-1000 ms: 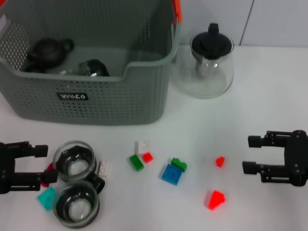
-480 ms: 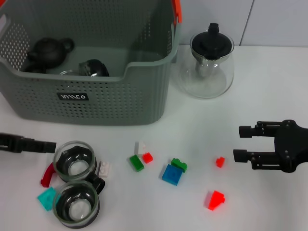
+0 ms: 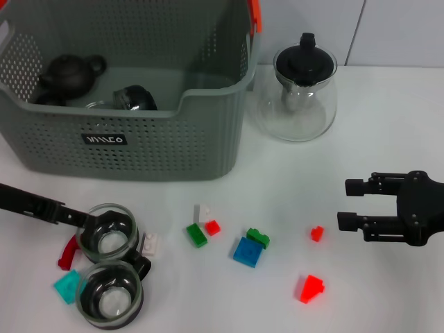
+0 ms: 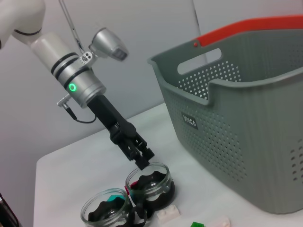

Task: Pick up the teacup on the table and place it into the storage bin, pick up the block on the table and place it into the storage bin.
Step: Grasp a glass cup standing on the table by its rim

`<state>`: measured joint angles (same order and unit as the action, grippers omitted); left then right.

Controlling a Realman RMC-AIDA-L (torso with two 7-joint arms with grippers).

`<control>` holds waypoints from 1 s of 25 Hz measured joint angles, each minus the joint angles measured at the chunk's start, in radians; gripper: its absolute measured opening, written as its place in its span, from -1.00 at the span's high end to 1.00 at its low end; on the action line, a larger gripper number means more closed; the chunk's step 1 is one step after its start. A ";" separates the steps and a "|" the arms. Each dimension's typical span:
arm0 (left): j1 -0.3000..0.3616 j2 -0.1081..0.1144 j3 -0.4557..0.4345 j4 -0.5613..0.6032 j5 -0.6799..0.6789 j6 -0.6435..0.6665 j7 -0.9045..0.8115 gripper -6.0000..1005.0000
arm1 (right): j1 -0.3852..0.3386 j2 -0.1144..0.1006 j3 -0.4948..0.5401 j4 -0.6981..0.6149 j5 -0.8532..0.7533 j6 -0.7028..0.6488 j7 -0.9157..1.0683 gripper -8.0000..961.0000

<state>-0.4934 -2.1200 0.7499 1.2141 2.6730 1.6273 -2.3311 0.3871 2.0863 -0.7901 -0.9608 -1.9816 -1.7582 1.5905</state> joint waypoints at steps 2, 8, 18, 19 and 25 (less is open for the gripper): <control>-0.007 -0.006 0.023 0.005 0.036 -0.003 -0.021 -0.63 | 0.001 0.001 0.000 0.000 0.000 0.000 0.000 -0.53; -0.015 -0.021 0.065 0.045 0.139 -0.011 -0.080 -0.63 | 0.003 -0.001 0.000 0.017 0.002 -0.001 0.000 -0.53; -0.008 -0.042 0.090 0.113 0.157 0.030 -0.101 -0.63 | 0.007 -0.005 0.017 0.025 0.003 -0.001 0.001 -0.54; -0.009 -0.046 0.104 0.112 0.157 0.029 -0.105 -0.63 | 0.007 -0.005 0.017 0.025 0.003 -0.001 0.001 -0.54; -0.010 -0.048 0.210 0.096 0.158 -0.008 -0.168 -0.63 | 0.008 -0.006 0.017 0.033 0.003 -0.001 0.001 -0.54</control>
<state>-0.5037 -2.1676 0.9601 1.3106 2.8309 1.6192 -2.4987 0.3947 2.0808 -0.7728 -0.9278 -1.9787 -1.7596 1.5912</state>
